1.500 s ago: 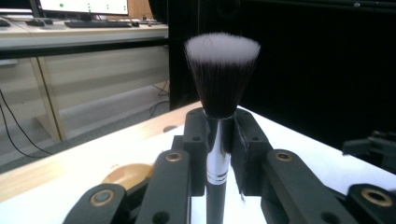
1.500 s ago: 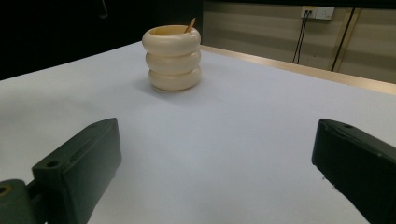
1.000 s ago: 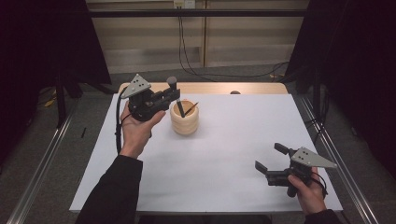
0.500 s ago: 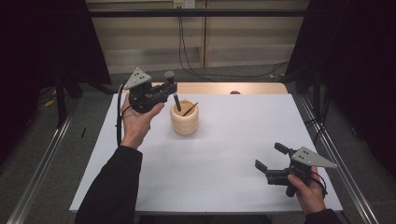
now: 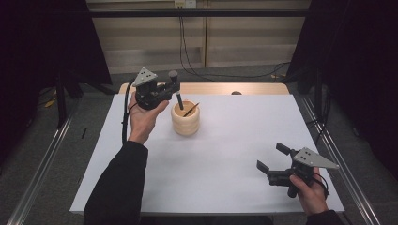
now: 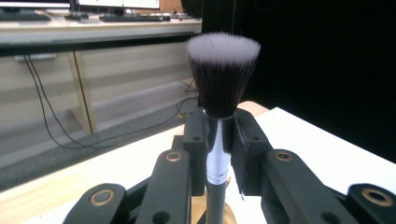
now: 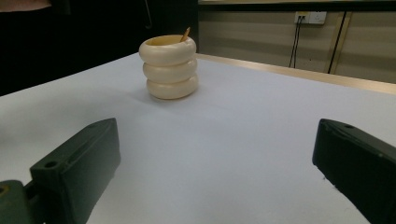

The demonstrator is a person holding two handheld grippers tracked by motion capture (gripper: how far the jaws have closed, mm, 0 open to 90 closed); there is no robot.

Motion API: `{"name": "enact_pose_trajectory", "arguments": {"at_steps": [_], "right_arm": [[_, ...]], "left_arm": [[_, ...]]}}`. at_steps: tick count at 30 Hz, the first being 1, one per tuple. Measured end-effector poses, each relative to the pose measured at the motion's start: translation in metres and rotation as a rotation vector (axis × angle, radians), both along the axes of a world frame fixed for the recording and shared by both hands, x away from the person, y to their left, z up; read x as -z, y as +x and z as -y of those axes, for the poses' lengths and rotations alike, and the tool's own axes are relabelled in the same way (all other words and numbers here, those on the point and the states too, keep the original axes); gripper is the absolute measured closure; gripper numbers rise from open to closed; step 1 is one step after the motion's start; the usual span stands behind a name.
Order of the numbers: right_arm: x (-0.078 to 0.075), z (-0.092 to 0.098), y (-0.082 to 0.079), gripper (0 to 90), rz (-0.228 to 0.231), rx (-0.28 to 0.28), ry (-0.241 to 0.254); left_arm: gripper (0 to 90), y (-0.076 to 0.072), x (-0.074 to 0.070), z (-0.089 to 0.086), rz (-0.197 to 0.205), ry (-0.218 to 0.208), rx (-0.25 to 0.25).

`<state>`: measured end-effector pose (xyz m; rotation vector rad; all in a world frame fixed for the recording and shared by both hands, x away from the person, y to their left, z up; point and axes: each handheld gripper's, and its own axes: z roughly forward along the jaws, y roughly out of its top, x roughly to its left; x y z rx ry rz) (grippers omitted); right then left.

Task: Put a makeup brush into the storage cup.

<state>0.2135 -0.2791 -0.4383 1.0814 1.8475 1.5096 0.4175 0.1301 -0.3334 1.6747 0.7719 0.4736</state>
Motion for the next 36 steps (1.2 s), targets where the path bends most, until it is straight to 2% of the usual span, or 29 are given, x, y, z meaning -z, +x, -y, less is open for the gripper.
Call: {"name": "enact_pose_trajectory", "arguments": {"at_steps": [3,5,7,10,13,16,18,22,24,25,27,31,34,36], "right_arm": [[0.0,0.001,0.0,0.4,-0.001,0.005,0.002],[0.0,0.001,0.0,0.4,0.0,0.007,0.003],[0.0,0.001,0.0,0.4,0.0,0.008,0.004],[0.001,0.001,0.0,0.5,-0.005,0.009,0.002],[0.0,0.001,0.0,0.5,-0.002,0.009,0.01],[0.0,0.001,0.0,0.5,-0.003,0.009,0.01],[0.001,0.001,0.0,0.5,-0.003,0.009,0.005],[0.001,0.0,0.0,0.5,-0.005,0.002,-0.003],[0.001,0.0,0.0,0.5,-0.004,0.001,-0.004],[0.001,0.0,0.0,0.5,-0.005,0.002,0.001],[0.001,0.001,0.0,0.4,-0.004,0.003,0.004],[0.002,0.001,0.0,0.4,-0.003,-0.005,-0.012],[0.002,0.001,0.0,0.4,-0.003,-0.011,-0.006],[0.002,0.001,0.0,0.4,-0.001,-0.005,-0.006]], "left_arm": [[77.6,0.003,0.005,0.003,-0.007,0.012,-0.004],[77.6,0.004,0.007,0.004,-0.016,0.005,-0.008],[77.6,0.004,0.009,0.005,-0.009,0.024,-0.008],[77.6,0.005,0.014,0.006,-0.014,0.028,0.003],[77.6,0.006,0.021,0.006,-0.022,0.027,-0.009],[77.6,0.007,0.029,0.007,-0.031,0.045,-0.006],[77.6,0.007,0.033,0.007,-0.039,0.031,-0.008],[77.5,0.007,0.038,0.01,-0.047,0.051,-0.001],[77.5,0.007,0.04,0.01,-0.051,0.042,-0.004],[77.5,0.007,0.041,0.009,-0.051,0.051,0.001],[77.4,0.008,0.046,0.01,-0.063,0.036,-0.004],[77.4,0.007,0.054,0.011,-0.076,0.041,0.004],[77.4,0.006,0.056,0.011,-0.077,0.053,0.0],[77.3,0.006,0.058,0.011,-0.079,0.043,0.0]]}}
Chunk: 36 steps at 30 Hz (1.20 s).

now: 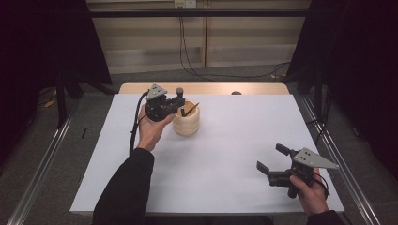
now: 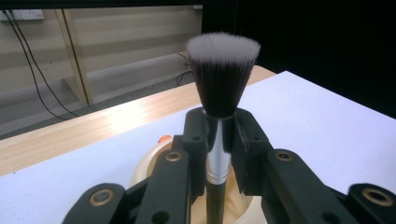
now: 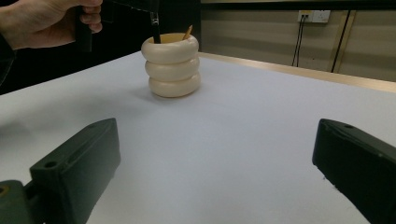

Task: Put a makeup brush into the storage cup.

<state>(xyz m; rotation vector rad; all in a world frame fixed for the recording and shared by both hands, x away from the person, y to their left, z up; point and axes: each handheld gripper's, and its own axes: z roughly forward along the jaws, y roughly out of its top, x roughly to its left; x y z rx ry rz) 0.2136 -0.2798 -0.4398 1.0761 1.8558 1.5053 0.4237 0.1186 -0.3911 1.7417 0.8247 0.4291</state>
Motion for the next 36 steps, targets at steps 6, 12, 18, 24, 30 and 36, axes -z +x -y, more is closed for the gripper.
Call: {"name": "enact_pose_trajectory", "arguments": {"at_steps": [6,12,18,24,30,36], "right_arm": [[0.0,0.0002,-0.0004,0.4,-0.001,-0.006,0.004],[0.0007,0.0008,0.0,0.4,-0.004,-0.002,0.003],[0.0007,0.0002,-0.0005,0.4,-0.004,-0.007,0.006],[0.0011,0.0004,0.0001,0.4,-0.006,-0.003,0.009],[0.0024,0.0022,0.0012,0.4,-0.013,0.004,0.019],[0.0038,0.0038,0.0028,0.4,-0.016,-0.003,0.014]], "left_arm": [[77.1,-0.0007,0.0038,-0.0015,-0.006,0.009,-0.007],[73.0,0.0001,0.0073,0.0005,-0.017,0.004,0.01],[68.9,0.0,0.0065,-0.0005,-0.01,-0.012,0.008],[58.9,0.0011,0.0055,-0.0043,-0.009,-0.024,0.003],[45.7,0.0039,0.0068,-0.0067,0.005,-0.013,-0.014],[30.9,0.0048,0.0077,-0.0056,-0.001,-0.025,-0.023]]}}
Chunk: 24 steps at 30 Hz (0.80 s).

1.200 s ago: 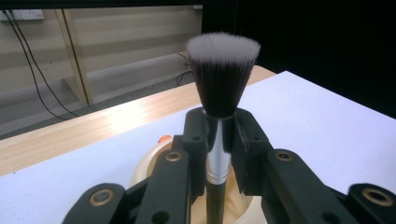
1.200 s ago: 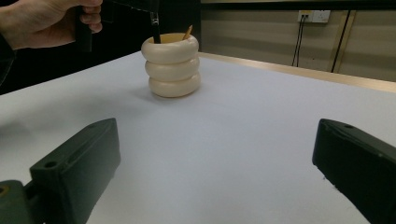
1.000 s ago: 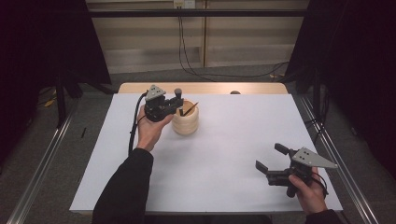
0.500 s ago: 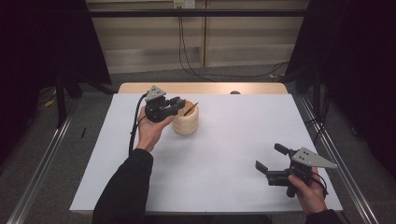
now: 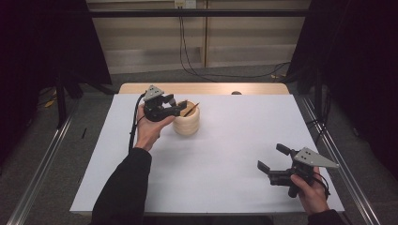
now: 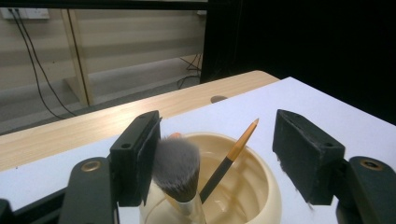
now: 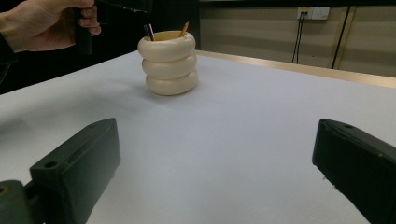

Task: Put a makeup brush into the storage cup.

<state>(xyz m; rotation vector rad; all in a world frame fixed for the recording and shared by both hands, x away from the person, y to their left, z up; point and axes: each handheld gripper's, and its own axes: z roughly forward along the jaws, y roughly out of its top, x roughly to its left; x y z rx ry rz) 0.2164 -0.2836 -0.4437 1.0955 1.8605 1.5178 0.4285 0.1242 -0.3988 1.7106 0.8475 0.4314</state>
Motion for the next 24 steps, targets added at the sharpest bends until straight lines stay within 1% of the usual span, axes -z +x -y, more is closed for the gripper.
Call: {"name": "enact_pose_trajectory", "arguments": {"at_steps": [1,3,4,6,8,9,10,11,12,14,15,16,17,18,19,20,22,23,24], "right_arm": [[0.0,0.0,0.0,0.4,-0.001,0.004,0.005],[0.001,0.0,0.001,0.4,0.004,0.003,-0.001],[0.001,0.0,0.002,0.4,-0.003,0.003,0.004],[0.001,0.001,0.003,0.4,0.001,0.003,-0.001],[0.002,0.001,0.004,0.4,0.0,0.002,0.0],[0.002,0.0,0.004,0.4,0.0,0.005,0.0],[0.002,0.0,0.004,0.4,-0.002,0.006,0.005],[0.002,0.0,0.004,0.4,-0.001,0.005,0.006],[0.002,0.0,0.004,0.4,0.0,0.005,0.001],[0.002,0.001,0.003,0.4,0.0,0.006,-0.006],[0.002,0.001,0.003,0.4,0.0,0.004,-0.003],[0.002,0.002,0.002,0.4,0.003,0.01,-0.006],[0.001,0.001,0.001,0.4,0.0,0.014,0.008],[0.001,0.002,0.001,0.4,0.001,0.014,0.007],[0.001,0.003,0.0,0.4,0.006,0.012,-0.003],[0.001,0.003,-0.001,0.4,-0.002,0.016,0.006],[0.001,0.004,0.0,0.4,-0.002,0.019,-0.001],[0.001,0.004,0.0,0.4,-0.003,0.017,0.0],[0.001,0.004,-0.001,0.4,0.001,0.019,-0.002]], "left_arm": [[28.2,0.0,0.0,0.0,-0.001,-0.004,-0.003],[24.0,0.0,0.0,0.0,-0.002,-0.017,-0.013],[21.4,0.001,0.0,0.0,-0.005,-0.015,-0.013],[11.9,0.0,-0.001,-0.001,-0.011,-0.002,-0.028],[7.7,-0.001,-0.003,-0.002,-0.012,-0.015,-0.027],[4.7,-0.001,-0.003,-0.003,-0.011,-0.018,-0.014],[3.1,-0.002,-0.004,-0.005,-0.004,-0.012,-0.013],[2.7,-0.003,-0.005,-0.006,0.002,-0.016,-0.002],[2.1,-0.004,-0.007,-0.006,0.003,-0.02,-0.002],[1.8,-0.006,-0.01,-0.008,0.022,-0.036,-0.007],[1.8,-0.007,-0.012,-0.01,0.02,-0.036,-0.007],[1.8,-0.008,-0.013,-0.01,0.021,-0.051,-0.017],[1.8,-0.009,-0.014,-0.011,0.024,-0.052,-0.018],[1.8,-0.01,-0.015,-0.012,0.027,-0.058,-0.012],[1.8,-0.01,-0.016,-0.014,0.019,-0.055,0.002],[1.8,-0.012,-0.017,-0.015,0.018,-0.062,-0.005],[1.7,-0.014,-0.019,-0.016,0.02,-0.061,0.009],[1.8,-0.016,-0.02,-0.016,0.023,-0.064,-0.004],[1.8,-0.018,-0.021,-0.017,0.024,-0.061,0.001]]}}
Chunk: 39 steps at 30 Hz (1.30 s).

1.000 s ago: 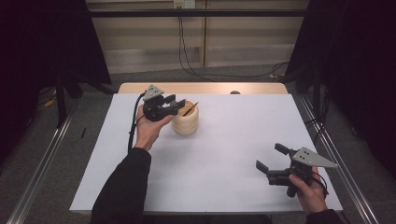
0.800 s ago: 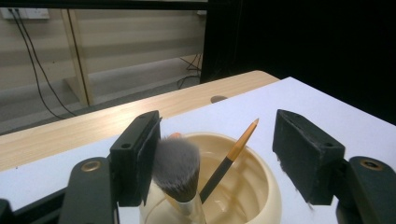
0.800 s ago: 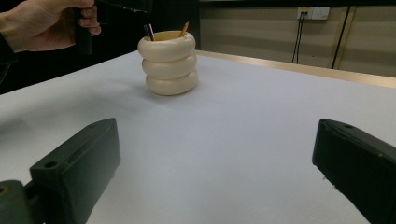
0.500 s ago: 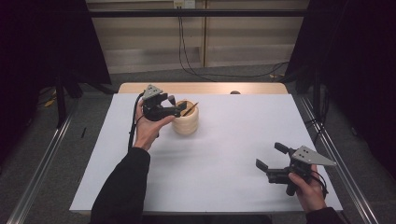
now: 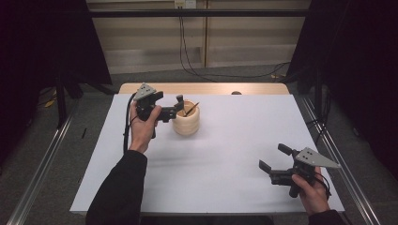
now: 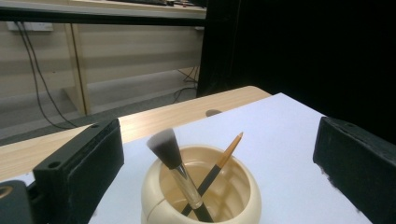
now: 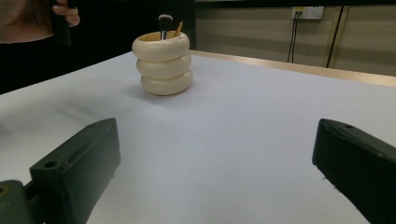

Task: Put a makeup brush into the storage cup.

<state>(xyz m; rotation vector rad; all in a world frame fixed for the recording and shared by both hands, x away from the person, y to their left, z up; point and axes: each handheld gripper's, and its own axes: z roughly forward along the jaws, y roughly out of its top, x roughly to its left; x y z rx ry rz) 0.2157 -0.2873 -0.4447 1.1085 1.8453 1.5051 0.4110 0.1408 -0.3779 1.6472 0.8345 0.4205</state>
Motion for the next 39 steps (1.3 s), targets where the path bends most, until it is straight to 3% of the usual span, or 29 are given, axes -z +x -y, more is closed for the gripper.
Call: {"name": "enact_pose_trajectory", "arguments": {"at_steps": [14,15,18,20,22,25,27,28,30,38,39], "right_arm": [[-0.001,0.0,-0.003,0.4,0.006,0.019,-0.004],[-0.001,0.0,-0.003,0.4,0.004,0.016,-0.003],[-0.002,-0.001,-0.003,0.4,0.006,0.016,0.0],[-0.002,-0.001,-0.003,0.4,0.001,0.012,-0.002],[-0.002,-0.001,-0.003,0.4,0.007,0.007,-0.011],[-0.002,-0.001,-0.004,0.4,0.007,0.01,-0.013],[-0.002,0.0,-0.005,0.4,0.007,0.016,-0.01],[-0.002,0.0,-0.005,0.4,0.008,0.022,-0.006],[-0.003,0.002,-0.006,0.4,0.008,0.021,-0.01],[-0.003,0.003,-0.009,0.4,0.01,0.033,-0.013],[-0.004,0.004,-0.01,0.4,0.012,0.03,-0.016]], "left_arm": [[2.3,-0.028,0.001,-0.018,0.013,-0.001,0.003],[2.2,-0.03,0.001,-0.02,0.017,0.001,0.021],[2.2,-0.038,0.0,-0.021,0.046,0.019,0.002],[2.3,-0.042,0.0,-0.023,0.05,-0.025,0.015],[2.5,-0.047,0.0,-0.024,0.07,0.03,0.002],[2.2,-0.055,0.001,-0.025,0.061,0.017,0.017],[2.2,-0.059,0.002,-0.025,0.058,0.012,0.002],[2.2,-0.062,0.002,-0.027,0.059,0.035,0.007],[2.6,-0.066,0.003,-0.028,0.05,0.016,-0.009],[2.2,-0.088,0.004,-0.041,0.065,0.028,-0.007],[2.1,-0.091,0.005,-0.043,0.06,0.014,-0.002]]}}
